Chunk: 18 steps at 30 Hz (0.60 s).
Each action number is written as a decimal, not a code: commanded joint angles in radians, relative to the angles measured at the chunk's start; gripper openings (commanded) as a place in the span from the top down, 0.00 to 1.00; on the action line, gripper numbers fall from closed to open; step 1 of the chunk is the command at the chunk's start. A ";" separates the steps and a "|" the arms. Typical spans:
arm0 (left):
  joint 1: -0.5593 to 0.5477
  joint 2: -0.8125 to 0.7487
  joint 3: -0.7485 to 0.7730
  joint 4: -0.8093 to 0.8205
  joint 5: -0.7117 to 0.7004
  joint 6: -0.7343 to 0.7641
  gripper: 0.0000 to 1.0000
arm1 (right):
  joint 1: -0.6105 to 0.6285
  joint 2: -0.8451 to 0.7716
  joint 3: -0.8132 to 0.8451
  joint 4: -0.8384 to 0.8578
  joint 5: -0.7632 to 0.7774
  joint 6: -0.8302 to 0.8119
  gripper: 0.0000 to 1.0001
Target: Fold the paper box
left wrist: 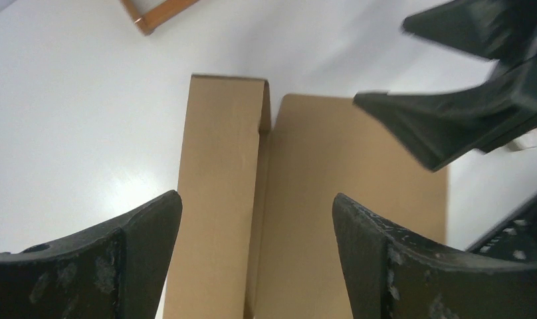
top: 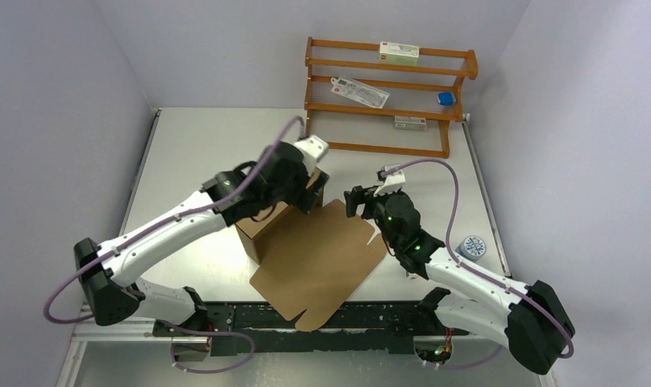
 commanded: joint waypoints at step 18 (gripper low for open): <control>-0.347 0.518 0.237 -0.508 -1.043 -0.227 0.27 | -0.012 -0.130 -0.103 0.044 0.146 0.069 0.12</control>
